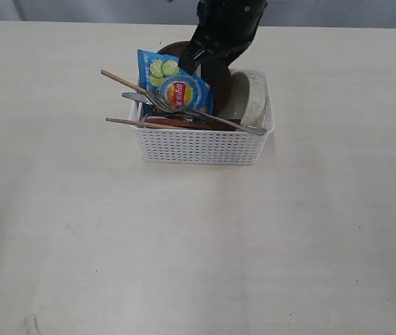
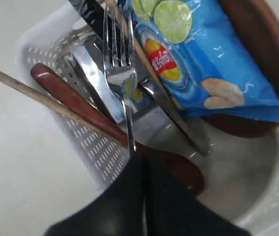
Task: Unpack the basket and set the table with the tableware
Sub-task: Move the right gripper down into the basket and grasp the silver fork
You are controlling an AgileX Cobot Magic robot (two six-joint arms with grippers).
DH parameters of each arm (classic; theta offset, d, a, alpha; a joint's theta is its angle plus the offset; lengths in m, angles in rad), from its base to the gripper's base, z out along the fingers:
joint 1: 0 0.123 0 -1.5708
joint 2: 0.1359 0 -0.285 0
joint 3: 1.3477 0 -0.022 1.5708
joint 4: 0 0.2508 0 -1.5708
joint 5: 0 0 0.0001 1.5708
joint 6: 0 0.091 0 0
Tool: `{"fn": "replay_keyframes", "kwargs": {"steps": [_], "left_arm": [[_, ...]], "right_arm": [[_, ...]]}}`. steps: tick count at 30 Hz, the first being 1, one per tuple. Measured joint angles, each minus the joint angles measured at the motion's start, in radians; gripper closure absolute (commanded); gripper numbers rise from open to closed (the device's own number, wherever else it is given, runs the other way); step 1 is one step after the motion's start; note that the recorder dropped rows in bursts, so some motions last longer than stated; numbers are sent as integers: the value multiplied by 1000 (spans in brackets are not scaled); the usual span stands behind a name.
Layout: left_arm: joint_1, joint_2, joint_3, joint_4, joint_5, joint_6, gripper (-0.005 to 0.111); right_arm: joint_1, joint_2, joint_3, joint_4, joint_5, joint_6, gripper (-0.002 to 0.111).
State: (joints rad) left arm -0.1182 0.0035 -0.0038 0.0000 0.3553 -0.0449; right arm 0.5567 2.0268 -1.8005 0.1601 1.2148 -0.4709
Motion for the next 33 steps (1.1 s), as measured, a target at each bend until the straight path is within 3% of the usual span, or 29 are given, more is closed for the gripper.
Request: {"fn": "replay_keyframes", "kwargs": {"steps": [4, 6, 11, 28, 30, 33], "left_arm": [[0, 0, 0, 0, 0, 0, 107], [0, 0, 0, 0, 0, 0, 107], [0, 0, 0, 0, 0, 0, 107], [0, 0, 0, 0, 0, 0, 107], [0, 0, 0, 0, 0, 0, 107], [0, 0, 0, 0, 0, 0, 107]], "right_arm": [[8, 37, 0, 12, 4, -3, 66], [8, 48, 0, 17, 4, -5, 60], [8, 62, -2, 23, 4, -5, 70], [29, 149, -2, 22, 6, -7, 71], [29, 149, -2, 22, 6, -7, 79], [29, 151, -2, 22, 6, -7, 101]]}}
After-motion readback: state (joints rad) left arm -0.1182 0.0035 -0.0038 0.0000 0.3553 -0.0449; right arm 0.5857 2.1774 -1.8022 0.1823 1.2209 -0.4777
